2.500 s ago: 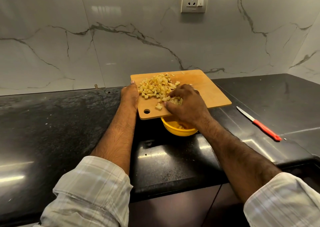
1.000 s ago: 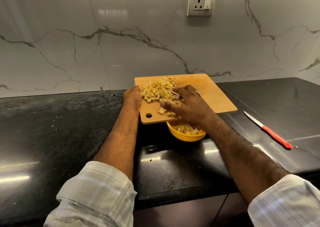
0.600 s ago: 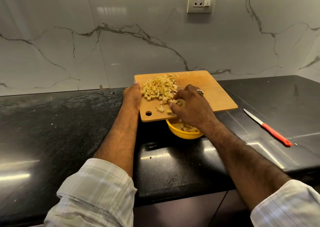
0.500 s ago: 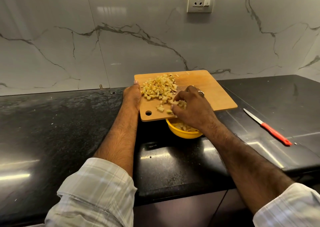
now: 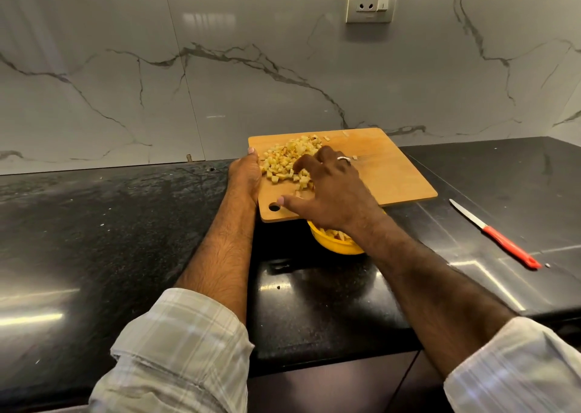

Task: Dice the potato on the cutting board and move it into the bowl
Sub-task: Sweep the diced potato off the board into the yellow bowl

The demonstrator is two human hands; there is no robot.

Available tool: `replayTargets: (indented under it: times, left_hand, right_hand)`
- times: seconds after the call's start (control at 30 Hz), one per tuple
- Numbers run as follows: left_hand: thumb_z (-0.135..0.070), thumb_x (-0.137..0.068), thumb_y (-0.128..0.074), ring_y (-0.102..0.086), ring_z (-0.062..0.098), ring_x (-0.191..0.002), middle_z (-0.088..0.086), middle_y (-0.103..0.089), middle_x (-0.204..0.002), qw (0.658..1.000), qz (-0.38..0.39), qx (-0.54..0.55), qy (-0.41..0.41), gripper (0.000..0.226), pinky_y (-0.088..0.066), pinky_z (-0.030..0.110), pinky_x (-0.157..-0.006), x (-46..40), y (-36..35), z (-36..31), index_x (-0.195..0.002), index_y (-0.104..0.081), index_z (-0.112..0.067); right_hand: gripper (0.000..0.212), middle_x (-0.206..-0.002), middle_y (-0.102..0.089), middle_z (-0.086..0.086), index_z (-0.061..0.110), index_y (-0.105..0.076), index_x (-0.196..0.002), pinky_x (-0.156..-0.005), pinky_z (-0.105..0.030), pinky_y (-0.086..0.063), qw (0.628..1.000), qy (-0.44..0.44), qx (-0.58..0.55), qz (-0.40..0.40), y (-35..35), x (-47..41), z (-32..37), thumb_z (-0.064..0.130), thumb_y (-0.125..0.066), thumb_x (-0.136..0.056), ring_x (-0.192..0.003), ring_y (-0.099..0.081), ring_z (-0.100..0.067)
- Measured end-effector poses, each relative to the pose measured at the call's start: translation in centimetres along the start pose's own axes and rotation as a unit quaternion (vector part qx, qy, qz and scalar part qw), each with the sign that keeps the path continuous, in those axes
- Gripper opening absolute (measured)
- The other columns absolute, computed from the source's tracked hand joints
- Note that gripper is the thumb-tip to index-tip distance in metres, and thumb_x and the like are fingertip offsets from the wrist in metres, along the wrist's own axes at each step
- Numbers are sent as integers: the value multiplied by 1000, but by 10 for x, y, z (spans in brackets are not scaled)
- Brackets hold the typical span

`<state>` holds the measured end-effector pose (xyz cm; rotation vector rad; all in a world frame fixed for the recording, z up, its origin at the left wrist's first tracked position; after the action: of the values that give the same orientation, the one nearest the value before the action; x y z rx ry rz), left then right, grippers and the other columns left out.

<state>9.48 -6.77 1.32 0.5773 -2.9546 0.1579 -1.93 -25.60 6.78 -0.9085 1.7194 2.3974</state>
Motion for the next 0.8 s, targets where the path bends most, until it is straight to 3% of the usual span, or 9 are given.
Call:
replayTargets:
  times: [0.1, 0.23, 0.47, 0.6, 0.67, 0.73, 0.8]
  left_hand:
    - [-43, -107, -57, -73, 24, -91, 9, -75, -109, 1000, -6, 9, 6, 36, -62, 42, -86, -5, 1, 3, -113, -70, -10]
    - [-41, -108, -56, -72, 25, -97, 8, -73, -110, 1000, 3, 16, -4, 37, -61, 42, -88, -6, 0, 3, -118, -69, -8]
    - [-45, -105, -58, -74, 29, -100, 10, -76, -112, 999, 12, 39, 8, 39, -61, 52, -94, -10, 1, 7, -116, -73, -11]
    - [-47, -104, -57, -74, 30, -102, 10, -75, -113, 1000, 12, 25, 1, 40, -60, 52, -95, -9, 3, 7, -117, -73, -13]
    - [-47, -105, -56, -74, 30, -100, 10, -75, -113, 1000, 13, 25, 0, 40, -61, 51, -93, -10, 4, 6, -117, -74, -13]
    - [-48, -104, -56, -75, 30, -99, 10, -76, -112, 1000, 17, 24, -1, 40, -61, 51, -93, -11, 5, 6, -115, -75, -14]
    - [-50, -104, -55, -74, 28, -100, 10, -75, -115, 1000, 17, 18, 0, 42, -61, 48, -93, -10, 6, 6, -118, -74, -15]
  right_hand:
    - [48, -128, -48, -6, 33, -60, -126, -104, -48, -45, 999, 25, 28, -3, -5, -8, 9, 65, -59, -90, -123, -45, -30]
    - [27, -121, -51, -7, 24, -64, -115, -95, -48, -51, 999, 36, 24, 2, -3, -8, 0, 43, -56, -98, -115, -51, -32]
    - [20, -120, -52, -2, 22, -64, -111, -81, -35, -47, 1000, 27, -3, 13, 7, 20, -24, 36, -58, -99, -108, -53, -24]
    - [16, -109, -54, 4, 26, -66, -105, -77, -32, -42, 999, 31, -22, 27, 11, 35, -31, 39, -61, -96, -100, -53, -18]
    - [11, -100, -59, 11, 31, -69, -99, -74, -30, -42, 995, 33, -90, 30, 17, 38, -36, 40, -66, -94, -94, -56, -12]
    - [7, -94, -63, 13, 30, -71, -96, -73, -31, -48, 989, 2, -147, -16, 27, 36, -47, 36, -68, -93, -89, -59, -8]
    - [12, -99, -62, 7, 25, -72, -99, -78, -36, -53, 990, -52, -116, -61, 32, 31, -61, 34, -65, -96, -92, -58, -13]
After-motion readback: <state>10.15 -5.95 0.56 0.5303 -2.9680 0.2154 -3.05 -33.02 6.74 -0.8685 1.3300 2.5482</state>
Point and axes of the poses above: each hand's wrist, its own x-axis away from the middle knuckle, its own y-axis out of the back of the hand, z = x × y, the point moved 6 cm from there along -x, towards the middle knuckle
